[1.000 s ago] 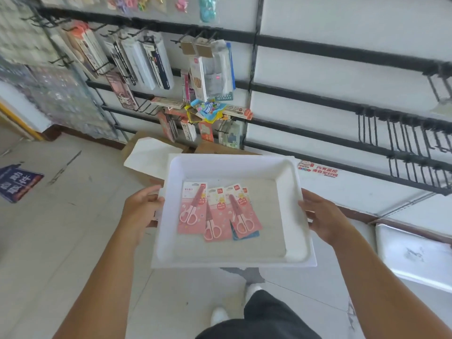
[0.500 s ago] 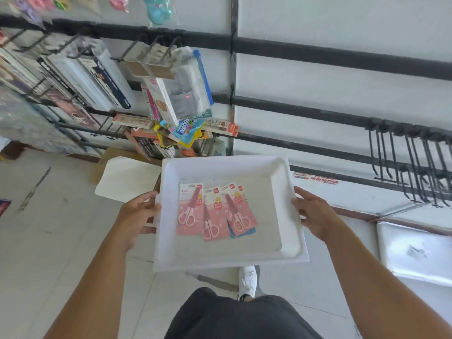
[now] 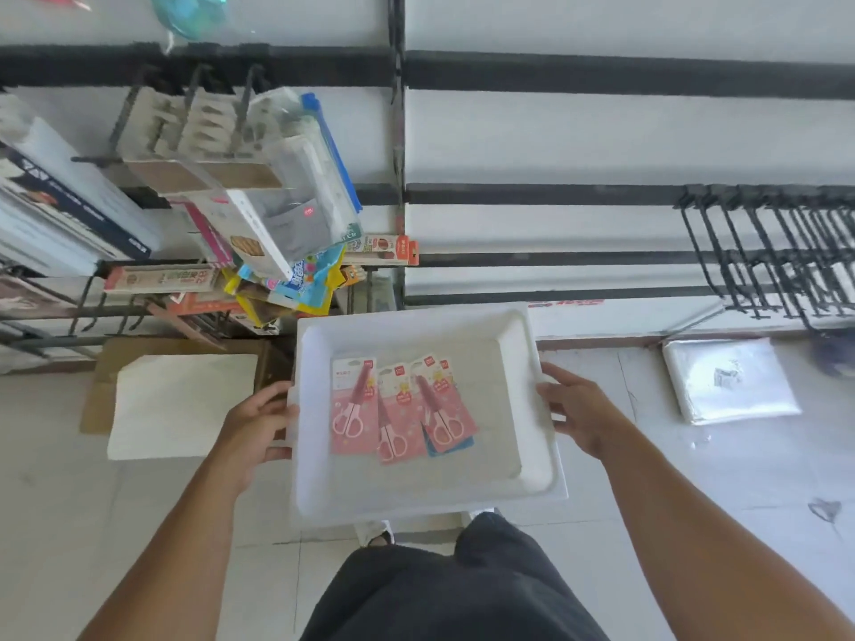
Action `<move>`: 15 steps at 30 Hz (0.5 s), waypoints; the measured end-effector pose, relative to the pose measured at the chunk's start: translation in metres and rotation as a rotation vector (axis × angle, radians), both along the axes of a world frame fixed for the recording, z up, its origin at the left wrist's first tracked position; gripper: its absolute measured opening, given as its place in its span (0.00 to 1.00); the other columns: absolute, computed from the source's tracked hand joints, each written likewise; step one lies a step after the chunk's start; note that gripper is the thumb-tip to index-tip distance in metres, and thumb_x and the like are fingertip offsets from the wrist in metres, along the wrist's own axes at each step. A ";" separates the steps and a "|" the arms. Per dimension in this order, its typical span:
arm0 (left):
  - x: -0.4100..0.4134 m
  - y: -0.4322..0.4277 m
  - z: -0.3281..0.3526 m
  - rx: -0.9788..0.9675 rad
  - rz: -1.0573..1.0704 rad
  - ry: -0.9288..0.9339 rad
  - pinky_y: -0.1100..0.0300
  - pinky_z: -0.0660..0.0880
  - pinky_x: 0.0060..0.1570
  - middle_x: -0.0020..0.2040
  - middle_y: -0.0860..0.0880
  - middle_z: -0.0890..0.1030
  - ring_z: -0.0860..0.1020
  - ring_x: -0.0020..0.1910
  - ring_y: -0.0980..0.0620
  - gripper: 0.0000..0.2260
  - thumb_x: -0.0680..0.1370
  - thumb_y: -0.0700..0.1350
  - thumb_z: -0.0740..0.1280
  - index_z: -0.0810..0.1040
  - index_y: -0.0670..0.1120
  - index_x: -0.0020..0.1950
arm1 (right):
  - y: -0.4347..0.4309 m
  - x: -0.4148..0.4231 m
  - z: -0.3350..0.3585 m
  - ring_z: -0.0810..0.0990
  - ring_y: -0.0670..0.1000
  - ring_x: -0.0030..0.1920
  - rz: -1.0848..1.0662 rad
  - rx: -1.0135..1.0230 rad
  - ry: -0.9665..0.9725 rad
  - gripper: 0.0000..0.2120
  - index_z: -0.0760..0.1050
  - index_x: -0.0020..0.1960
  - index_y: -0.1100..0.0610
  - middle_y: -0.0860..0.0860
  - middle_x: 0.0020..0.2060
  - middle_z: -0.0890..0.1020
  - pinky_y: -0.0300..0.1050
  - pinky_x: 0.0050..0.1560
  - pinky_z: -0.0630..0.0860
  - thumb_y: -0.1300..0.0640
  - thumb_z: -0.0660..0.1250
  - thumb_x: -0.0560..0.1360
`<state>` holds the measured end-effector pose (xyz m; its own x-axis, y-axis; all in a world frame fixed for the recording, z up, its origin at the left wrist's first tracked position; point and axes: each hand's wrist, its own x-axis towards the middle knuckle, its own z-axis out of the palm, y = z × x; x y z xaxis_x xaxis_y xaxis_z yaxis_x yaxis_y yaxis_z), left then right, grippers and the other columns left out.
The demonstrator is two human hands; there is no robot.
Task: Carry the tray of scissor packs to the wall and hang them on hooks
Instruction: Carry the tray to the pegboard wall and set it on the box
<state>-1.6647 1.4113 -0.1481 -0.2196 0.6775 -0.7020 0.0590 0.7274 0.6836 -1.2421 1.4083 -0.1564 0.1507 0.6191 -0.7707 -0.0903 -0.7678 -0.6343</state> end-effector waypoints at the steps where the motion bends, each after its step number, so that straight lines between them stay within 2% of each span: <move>1: -0.001 0.005 -0.003 0.002 -0.003 0.005 0.52 0.81 0.37 0.54 0.51 0.84 0.84 0.47 0.43 0.19 0.78 0.35 0.68 0.77 0.51 0.65 | -0.002 -0.005 -0.004 0.82 0.55 0.47 -0.018 -0.012 -0.022 0.20 0.79 0.67 0.50 0.53 0.51 0.86 0.57 0.60 0.78 0.66 0.65 0.78; 6: 0.000 0.015 -0.029 -0.017 0.021 0.035 0.51 0.80 0.38 0.58 0.47 0.83 0.83 0.49 0.43 0.20 0.79 0.37 0.68 0.76 0.49 0.70 | 0.000 -0.023 -0.031 0.82 0.56 0.47 -0.105 -0.034 -0.064 0.19 0.79 0.65 0.50 0.53 0.50 0.86 0.55 0.56 0.79 0.66 0.63 0.79; 11: 0.002 0.008 -0.054 -0.077 0.061 0.023 0.43 0.81 0.52 0.61 0.46 0.83 0.82 0.55 0.41 0.18 0.79 0.40 0.69 0.76 0.50 0.69 | 0.002 -0.021 -0.054 0.82 0.57 0.49 -0.098 -0.046 -0.040 0.19 0.79 0.65 0.49 0.54 0.50 0.85 0.57 0.59 0.78 0.66 0.63 0.80; 15: 0.003 0.008 -0.059 -0.081 0.057 0.022 0.40 0.79 0.56 0.60 0.48 0.83 0.82 0.57 0.41 0.15 0.80 0.40 0.68 0.77 0.53 0.64 | 0.001 -0.017 -0.058 0.82 0.56 0.50 -0.058 -0.047 -0.020 0.19 0.79 0.65 0.50 0.54 0.52 0.85 0.53 0.53 0.79 0.65 0.63 0.80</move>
<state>-1.6619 1.4194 -0.2069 -0.2724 0.6051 -0.7481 0.0308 0.7826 0.6218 -1.2588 1.4094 -0.2149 0.2010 0.5724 -0.7950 -0.1225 -0.7905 -0.6001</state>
